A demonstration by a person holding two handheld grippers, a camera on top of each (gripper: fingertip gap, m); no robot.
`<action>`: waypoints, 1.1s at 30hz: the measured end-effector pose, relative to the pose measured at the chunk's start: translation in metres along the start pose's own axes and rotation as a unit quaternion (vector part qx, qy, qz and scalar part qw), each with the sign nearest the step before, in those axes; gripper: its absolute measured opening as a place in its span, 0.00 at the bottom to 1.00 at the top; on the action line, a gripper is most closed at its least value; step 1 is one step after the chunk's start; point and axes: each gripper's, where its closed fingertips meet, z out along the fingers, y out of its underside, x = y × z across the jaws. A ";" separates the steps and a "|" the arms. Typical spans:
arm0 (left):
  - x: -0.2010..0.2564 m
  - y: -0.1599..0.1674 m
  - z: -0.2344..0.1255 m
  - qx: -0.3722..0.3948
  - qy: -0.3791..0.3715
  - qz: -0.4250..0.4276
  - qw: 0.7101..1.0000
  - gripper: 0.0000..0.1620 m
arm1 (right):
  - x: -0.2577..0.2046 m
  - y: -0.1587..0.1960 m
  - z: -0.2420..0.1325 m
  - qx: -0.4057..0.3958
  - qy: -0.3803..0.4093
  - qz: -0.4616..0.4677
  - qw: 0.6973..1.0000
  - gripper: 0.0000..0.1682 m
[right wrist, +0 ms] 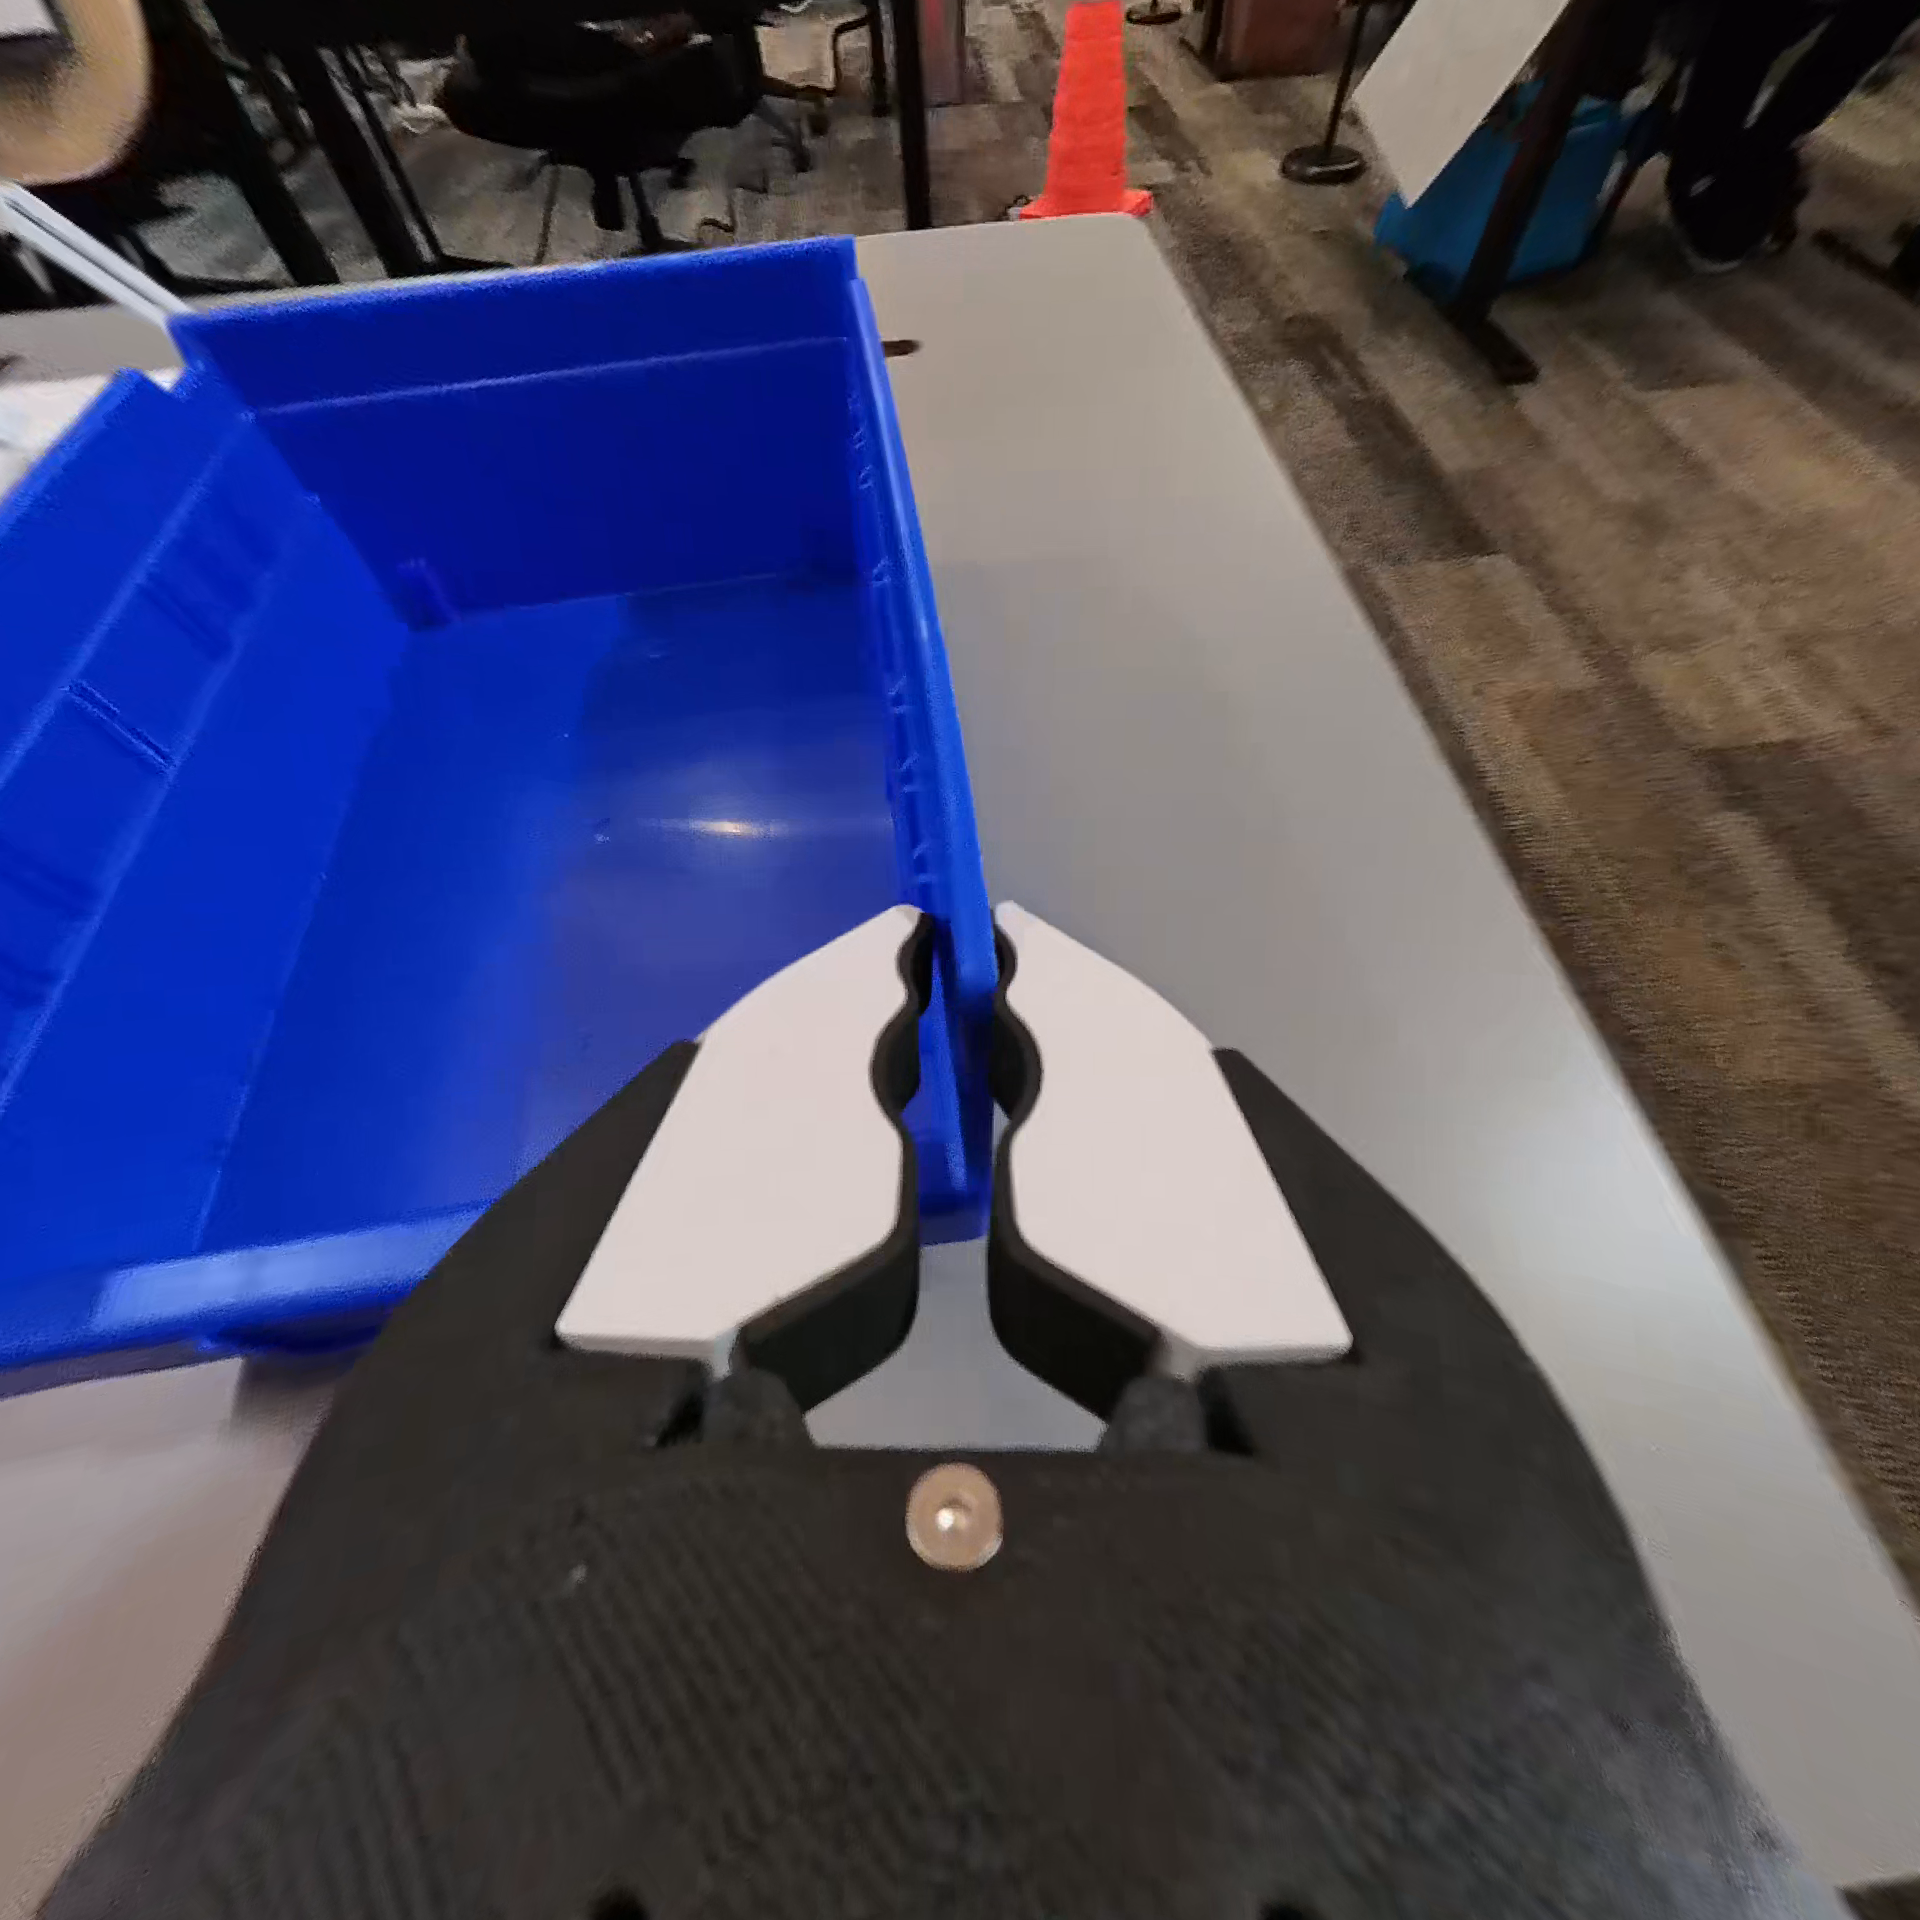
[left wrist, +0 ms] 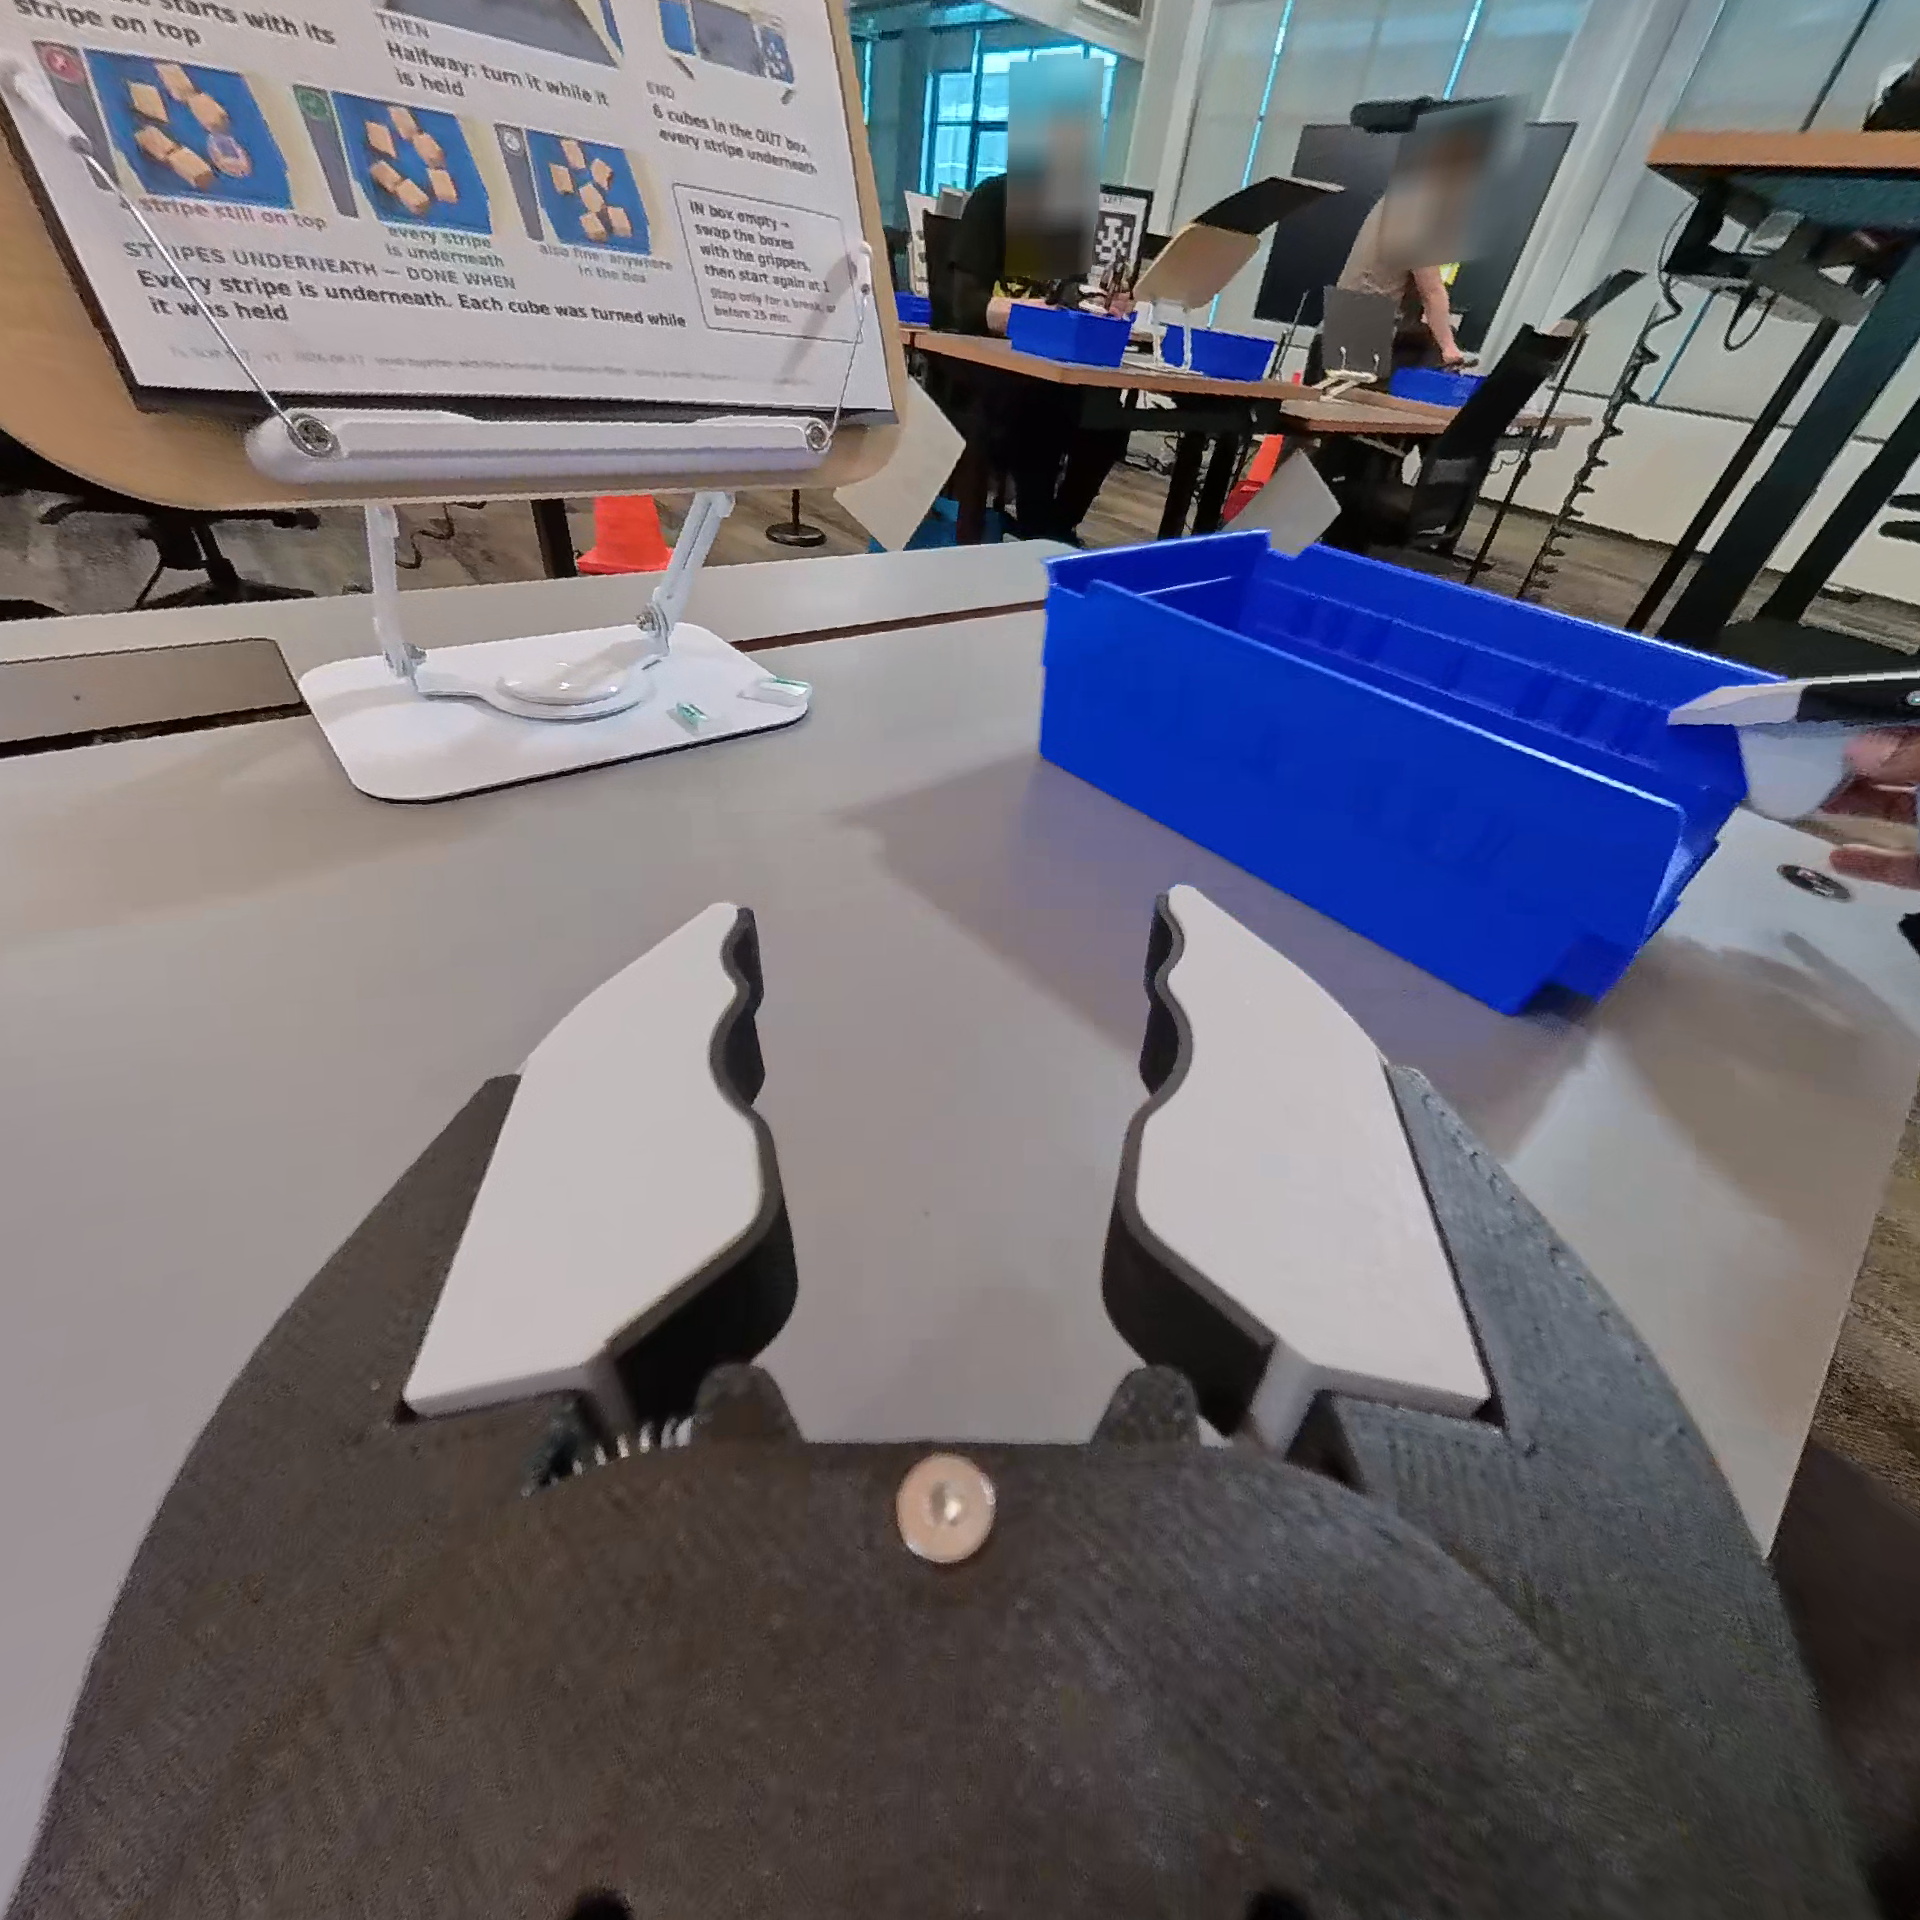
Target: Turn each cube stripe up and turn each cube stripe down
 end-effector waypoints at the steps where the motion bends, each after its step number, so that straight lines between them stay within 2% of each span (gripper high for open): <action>1: 0.000 0.000 0.001 -0.001 0.001 -0.001 1.000 0.45 | 0.010 0.000 -0.002 0.000 0.008 -0.008 1.000 0.05; 8: -0.001 0.002 0.001 -0.003 -0.003 -0.001 1.000 0.45 | 0.046 0.000 -0.004 0.011 0.029 0.007 0.999 0.03; 14: -0.003 0.000 0.000 -0.001 -0.003 -0.010 1.000 0.45 | 0.049 0.000 0.000 0.008 -0.012 -0.004 1.000 0.02; 19: -0.004 -0.002 0.000 0.002 -0.001 -0.013 1.000 0.45 | 0.046 0.000 -0.002 0.022 -0.071 0.043 0.996 0.03; 29: -0.008 0.000 0.001 -0.004 -0.005 -0.021 1.000 0.45 | 0.039 0.003 -0.008 0.000 -0.098 0.020 0.995 0.03; 33: -0.012 0.002 0.001 -0.008 -0.010 -0.030 0.999 0.45 | 0.045 0.003 -0.008 0.000 -0.076 0.013 0.997 0.02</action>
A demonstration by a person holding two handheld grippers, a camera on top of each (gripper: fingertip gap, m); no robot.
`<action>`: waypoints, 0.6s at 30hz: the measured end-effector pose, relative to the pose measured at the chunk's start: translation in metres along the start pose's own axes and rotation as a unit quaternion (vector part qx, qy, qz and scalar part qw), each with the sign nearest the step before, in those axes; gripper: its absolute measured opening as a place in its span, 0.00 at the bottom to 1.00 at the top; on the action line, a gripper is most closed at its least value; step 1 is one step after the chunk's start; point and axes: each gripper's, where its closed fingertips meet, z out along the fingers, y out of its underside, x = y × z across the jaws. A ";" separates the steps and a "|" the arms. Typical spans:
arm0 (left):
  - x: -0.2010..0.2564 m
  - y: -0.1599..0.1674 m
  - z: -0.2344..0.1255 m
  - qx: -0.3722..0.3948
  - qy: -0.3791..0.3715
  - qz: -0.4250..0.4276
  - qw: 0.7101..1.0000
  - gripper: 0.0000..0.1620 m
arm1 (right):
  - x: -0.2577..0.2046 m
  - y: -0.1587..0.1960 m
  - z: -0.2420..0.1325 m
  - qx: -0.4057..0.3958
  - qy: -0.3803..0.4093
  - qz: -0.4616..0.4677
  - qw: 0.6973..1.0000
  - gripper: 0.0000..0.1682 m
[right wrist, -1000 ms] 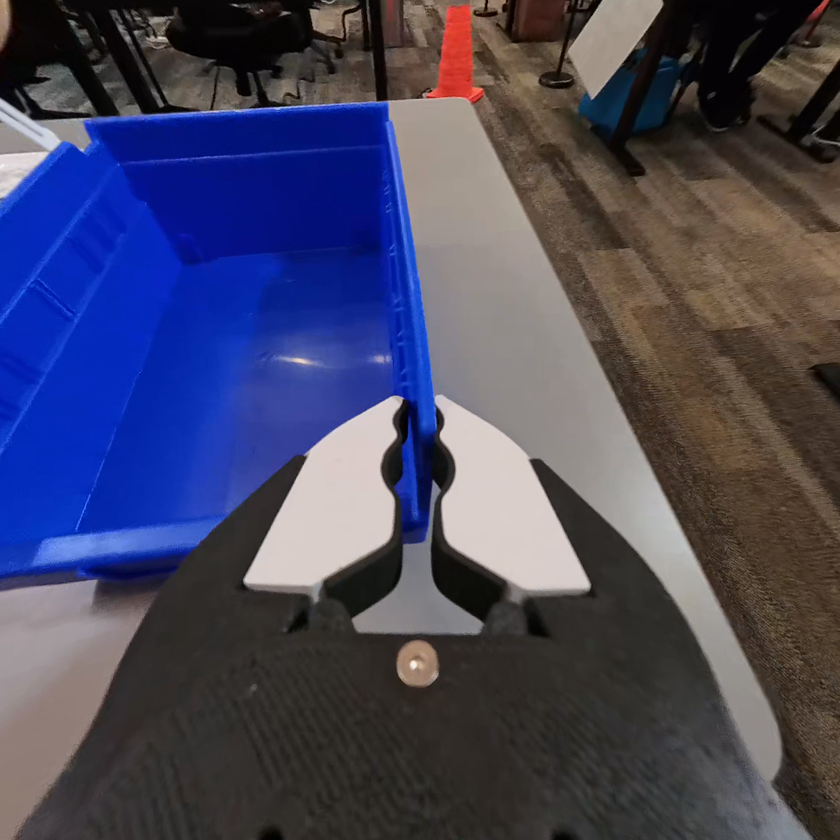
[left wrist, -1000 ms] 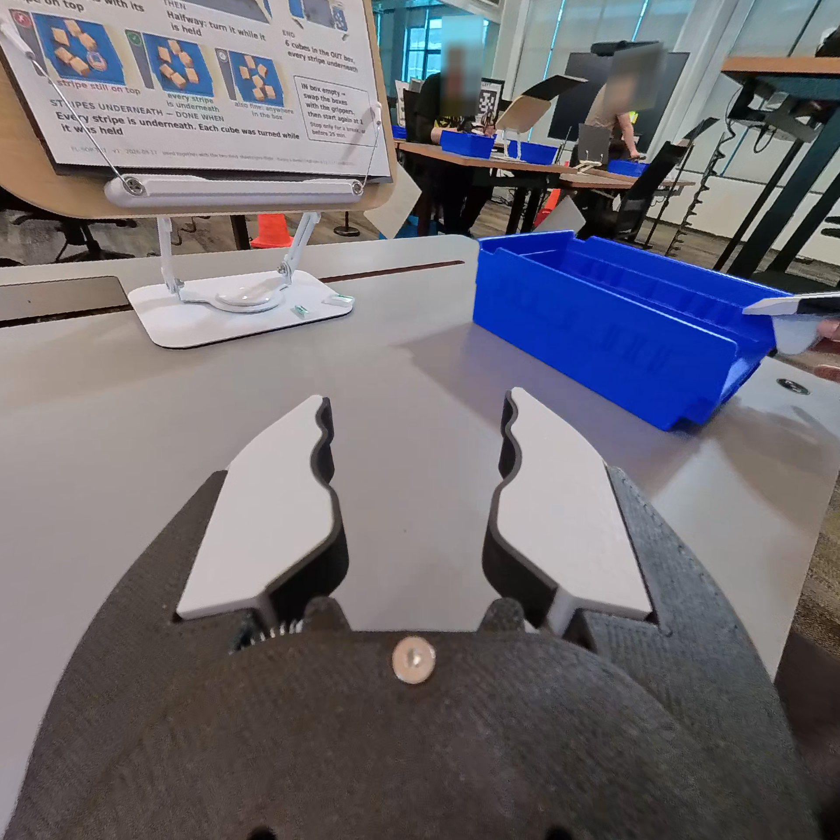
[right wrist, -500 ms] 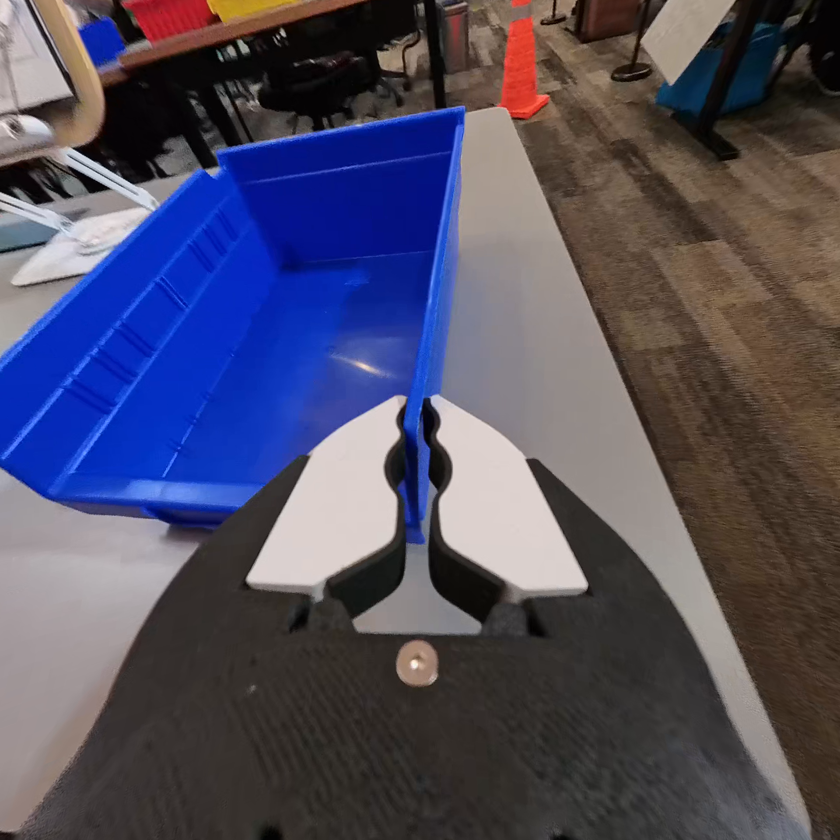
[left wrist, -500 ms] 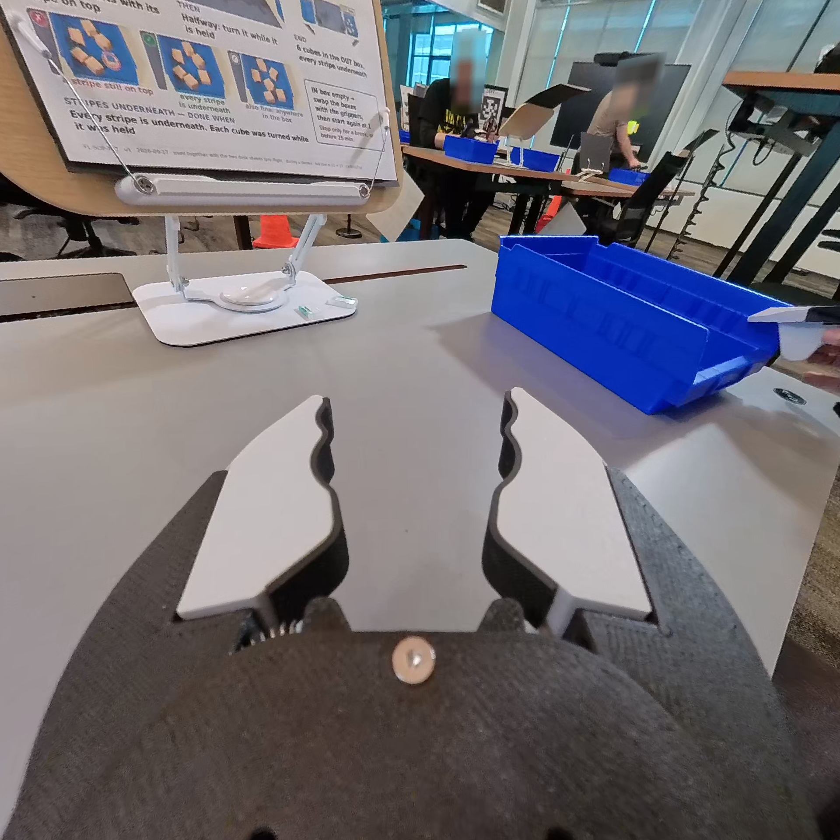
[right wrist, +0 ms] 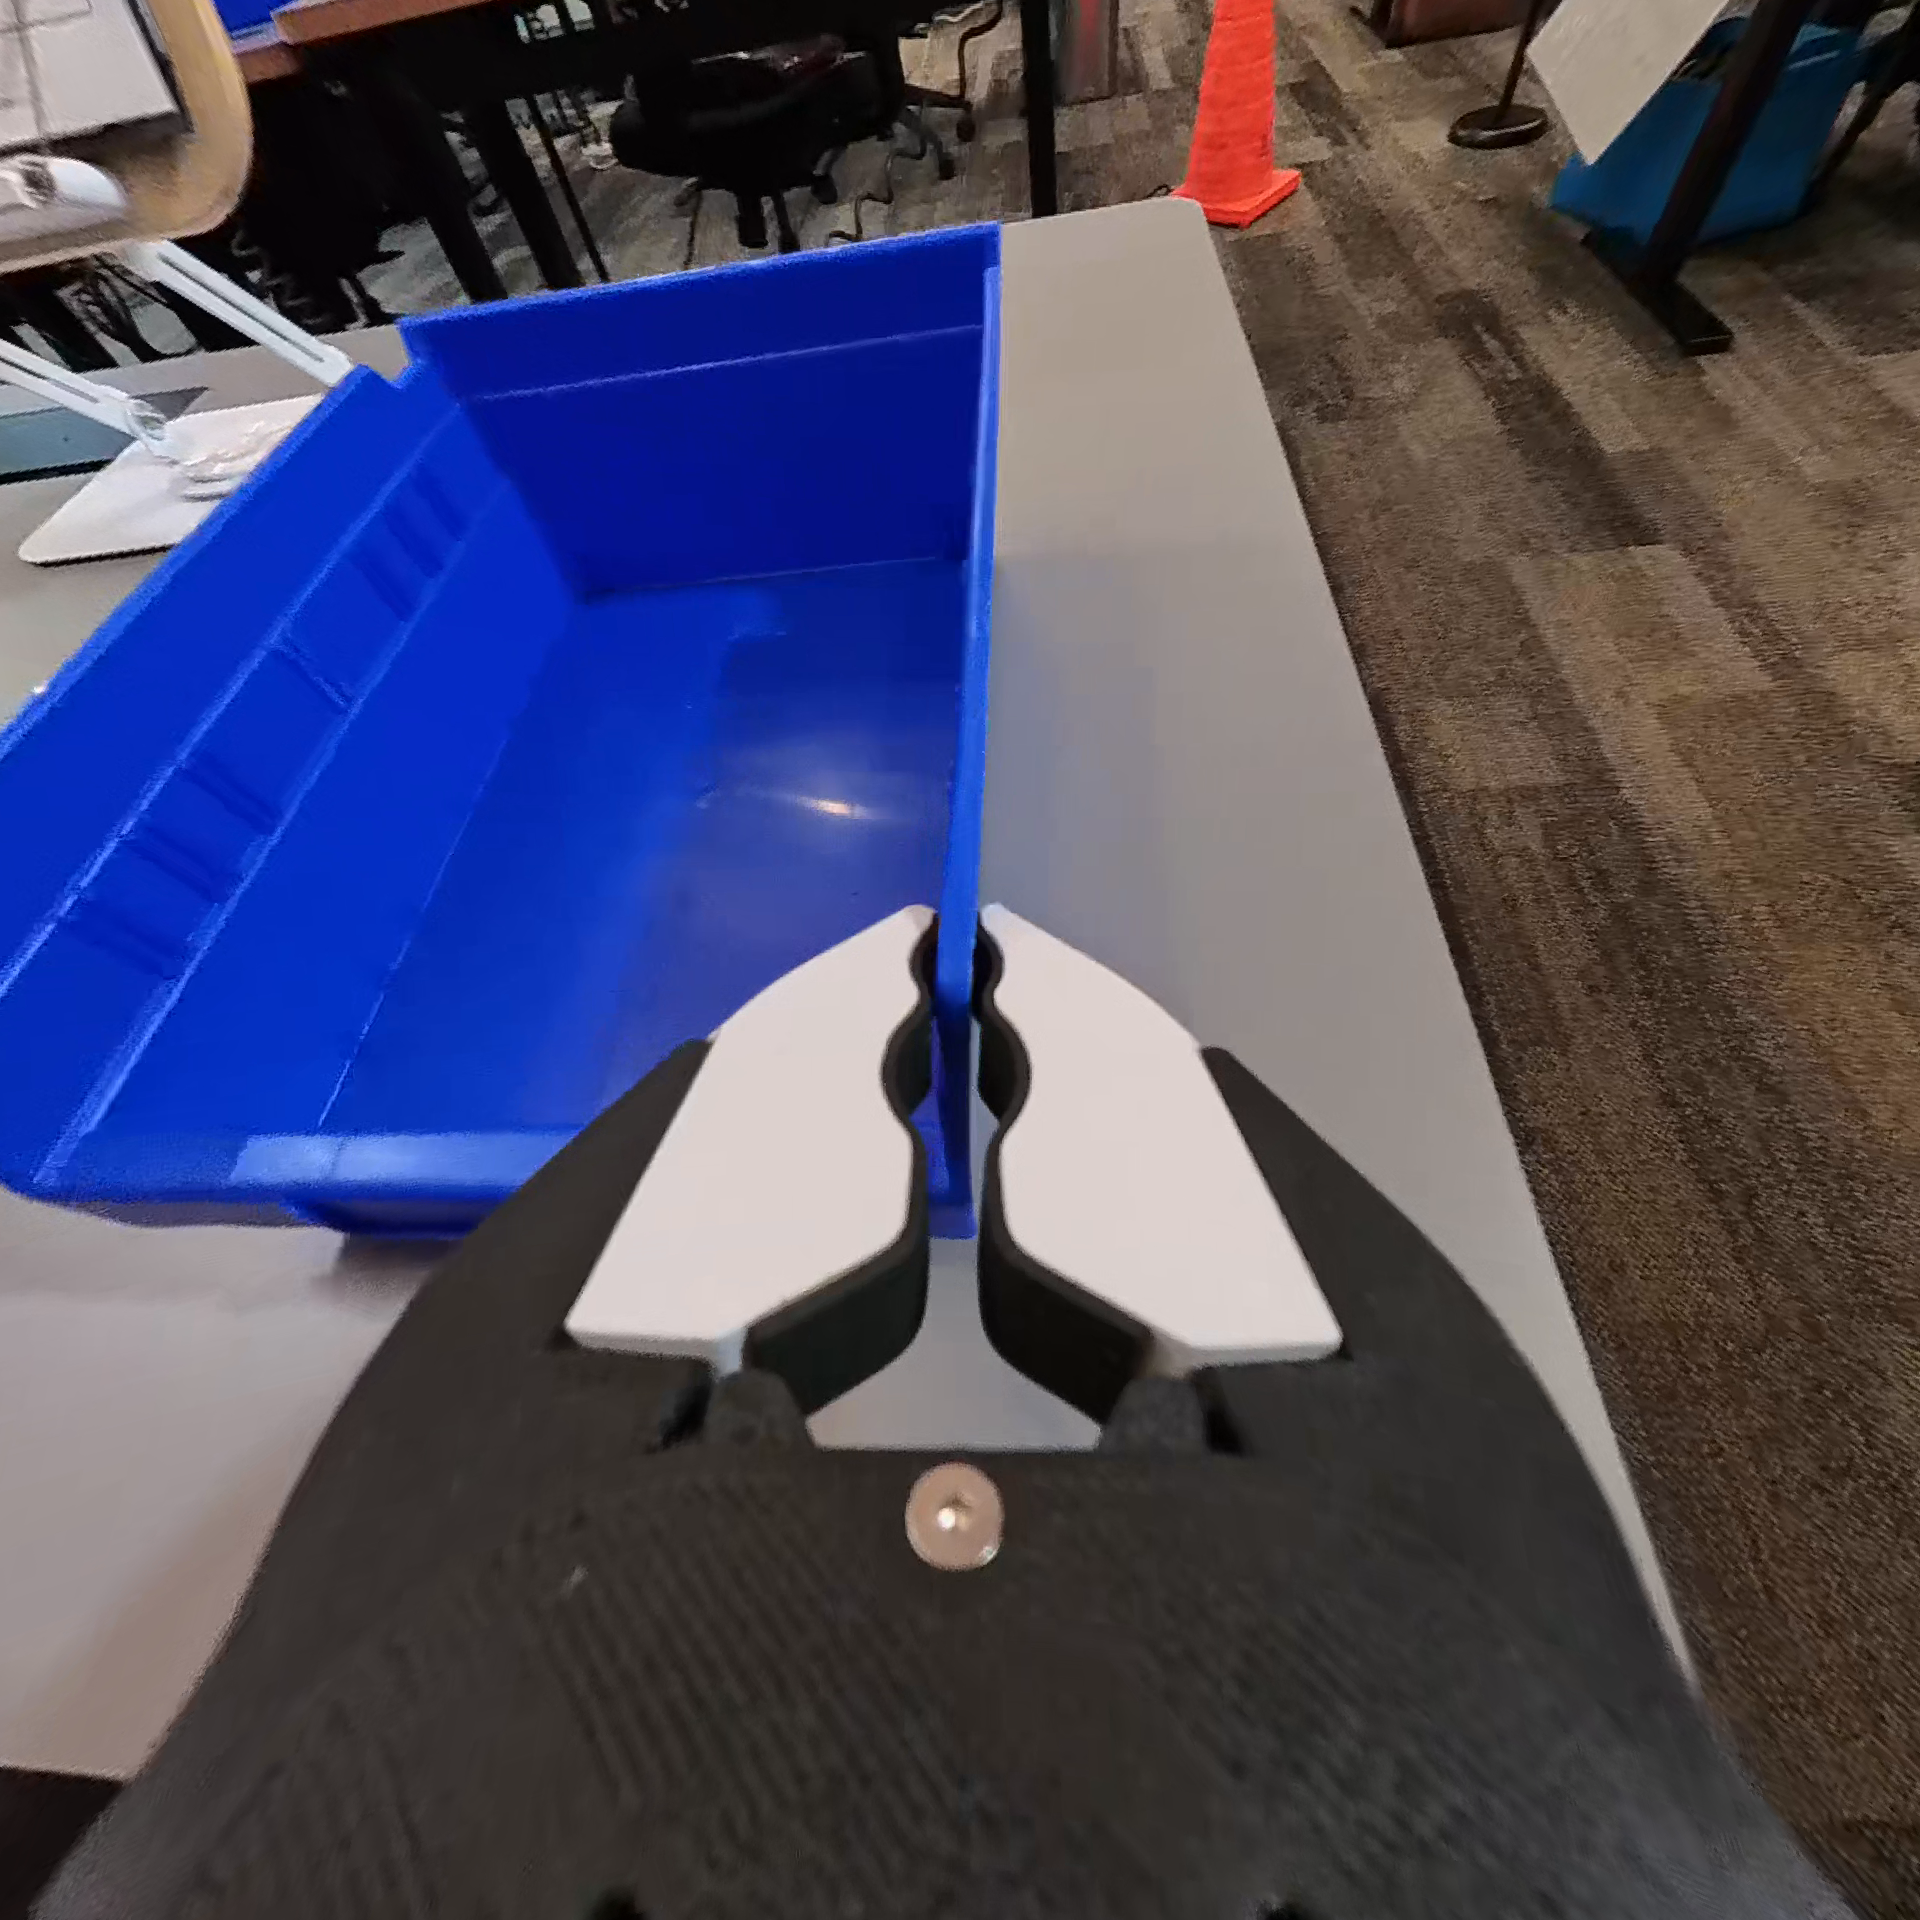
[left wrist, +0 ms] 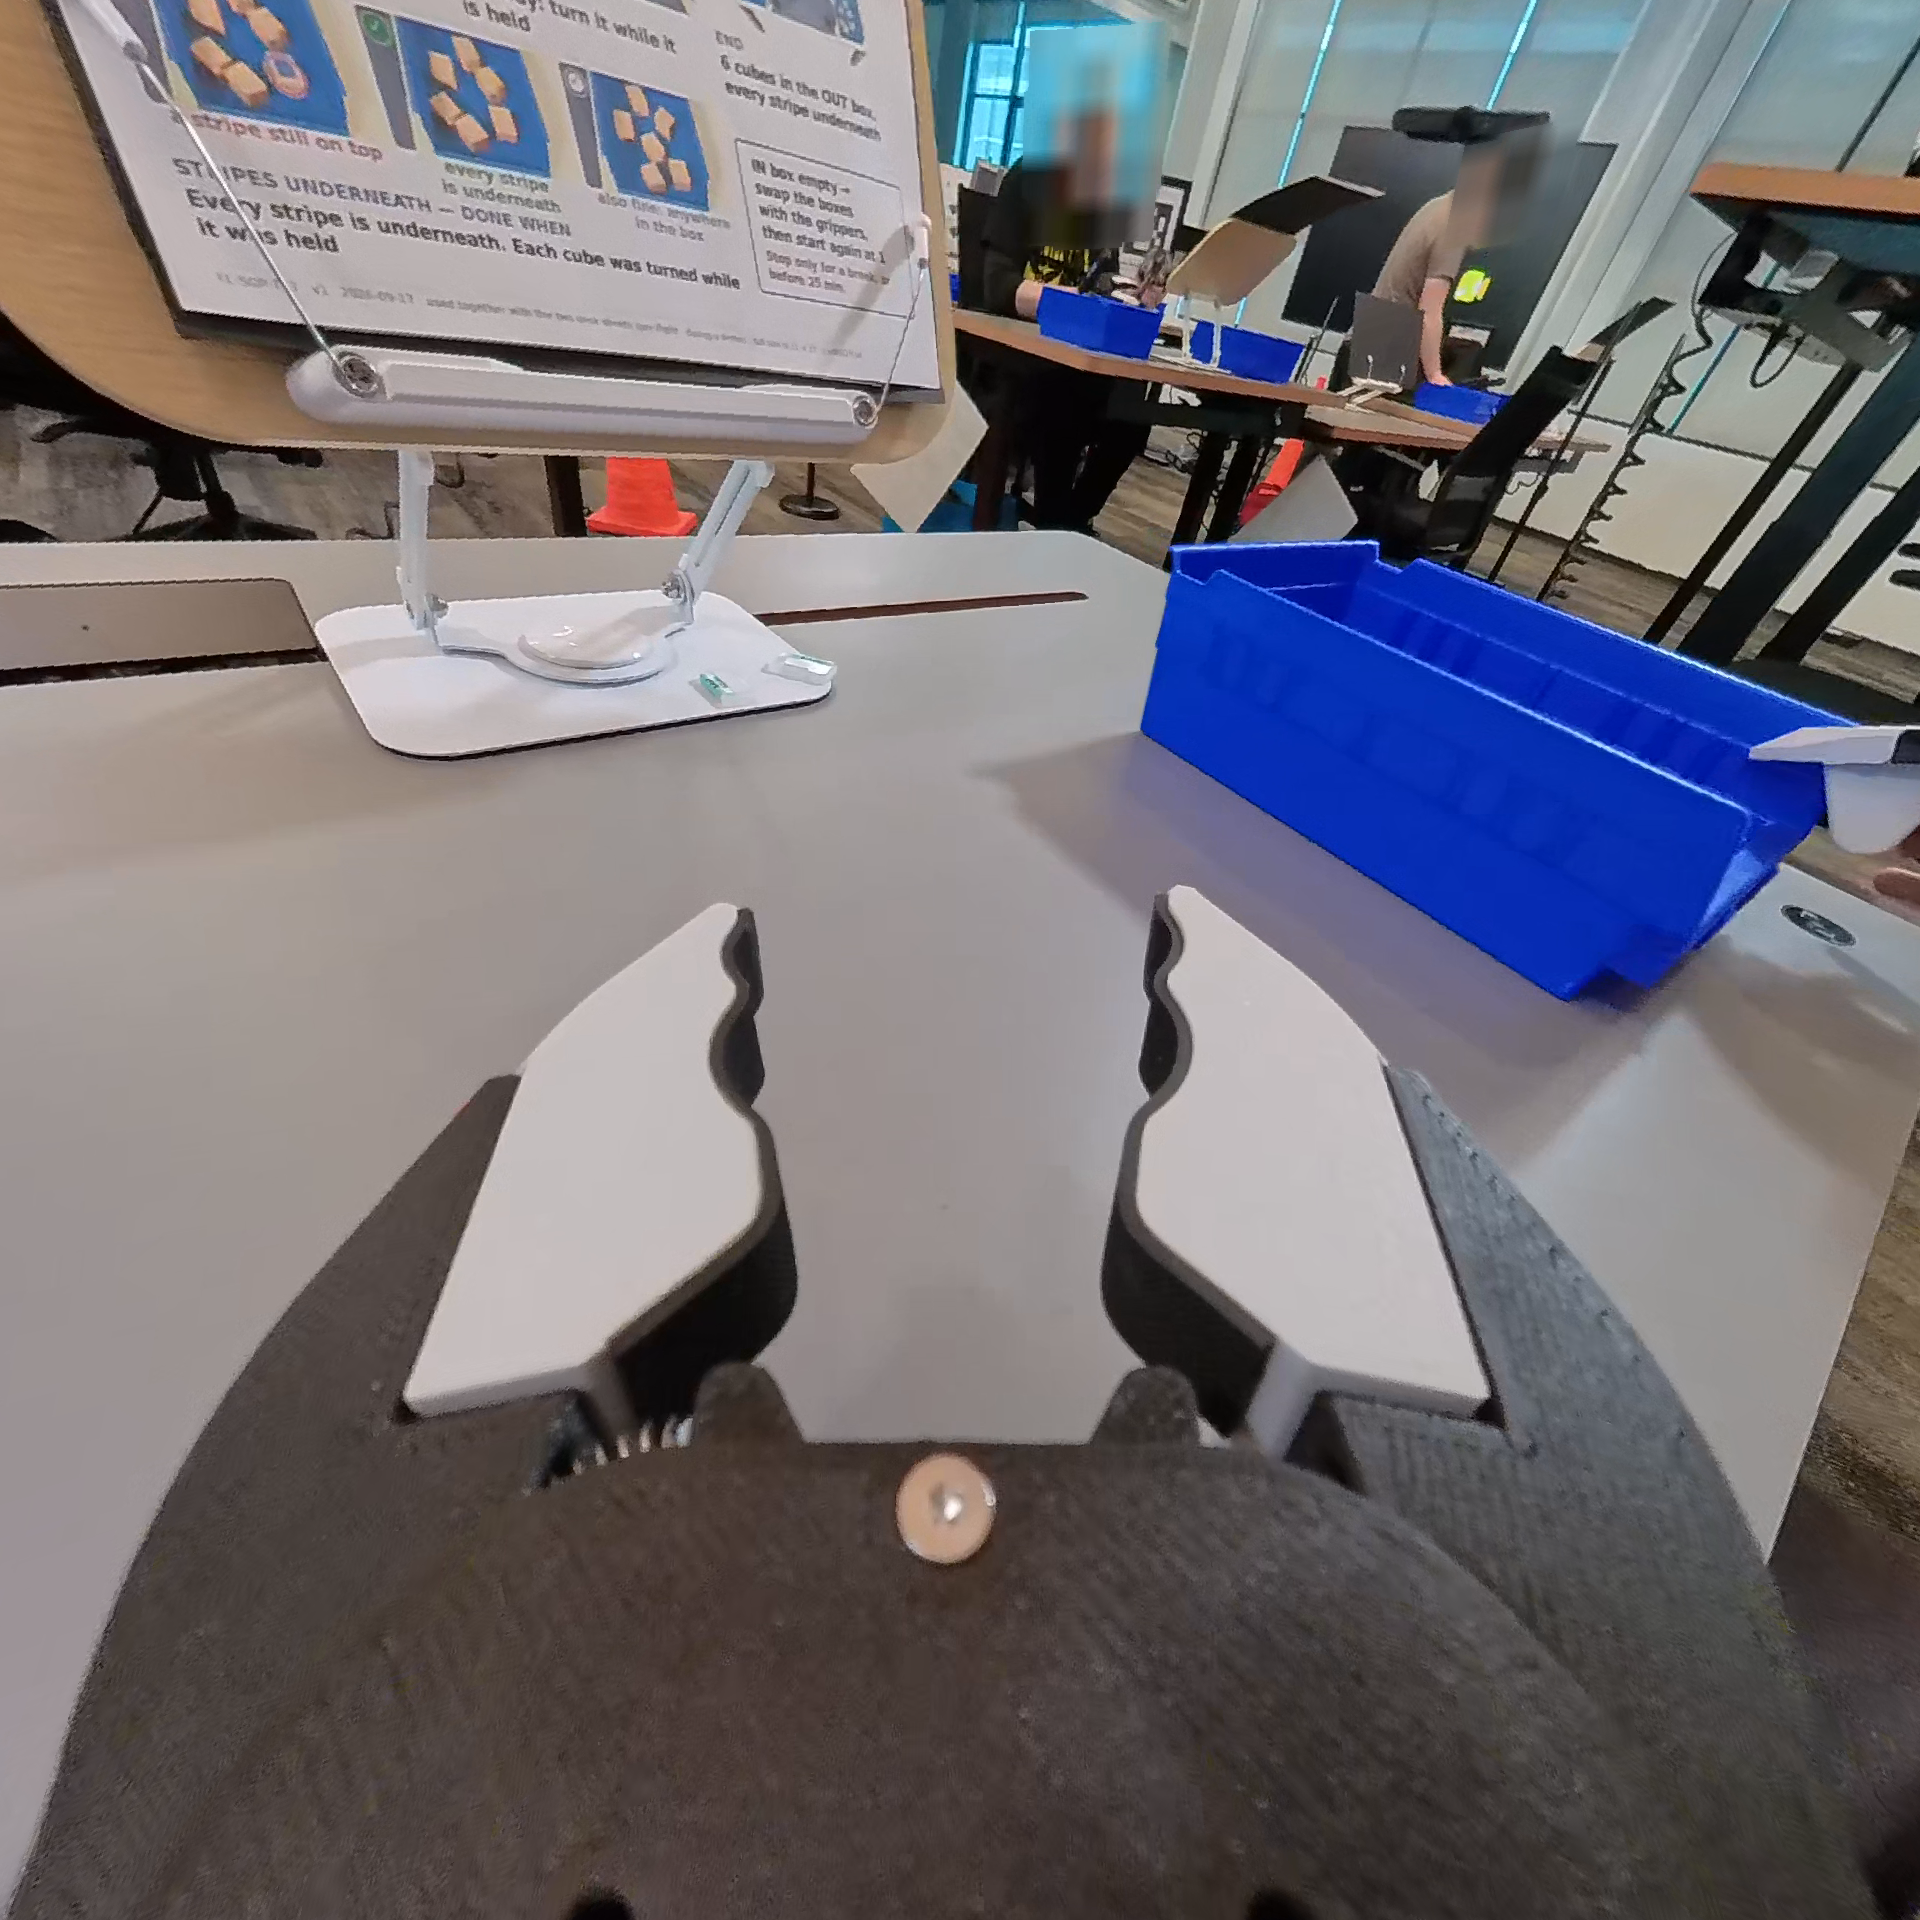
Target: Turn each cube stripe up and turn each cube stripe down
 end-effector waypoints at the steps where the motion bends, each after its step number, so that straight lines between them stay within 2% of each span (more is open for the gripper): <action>1: -0.001 0.000 0.000 0.000 -0.001 -0.003 1.000 0.45 | 0.001 -0.001 0.000 -0.002 0.010 -0.001 1.000 0.02; 2: -0.003 -0.001 -0.001 0.001 -0.005 -0.008 1.000 0.45 | 0.002 -0.002 0.000 -0.003 0.023 0.006 1.000 0.05; 4: -0.015 0.001 -0.002 -0.004 -0.035 -0.028 0.999 0.43 | 0.002 -0.011 -0.003 0.006 0.044 0.007 0.999 0.23; 6: -0.026 0.004 -0.003 -0.011 -0.052 -0.051 0.997 0.43 | 0.004 -0.024 -0.010 0.035 0.077 -0.013 0.996 0.29; 9: -0.040 0.003 -0.006 -0.017 -0.085 -0.052 0.995 0.39 | 0.006 -0.051 -0.028 0.095 0.127 -0.048 0.986 0.30; 11: -0.047 0.002 -0.009 -0.013 -0.105 -0.043 0.993 0.38 | -0.009 -0.079 -0.040 0.141 0.125 -0.067 0.980 0.30; 15: -0.056 0.003 -0.013 -0.014 -0.124 -0.040 0.991 0.30 | -0.074 -0.127 -0.050 0.169 0.063 -0.128 0.975 0.30; 18: -0.063 0.006 -0.015 -0.019 -0.134 -0.044 0.990 0.30 | -0.153 -0.162 -0.057 0.217 -0.015 -0.161 0.963 0.29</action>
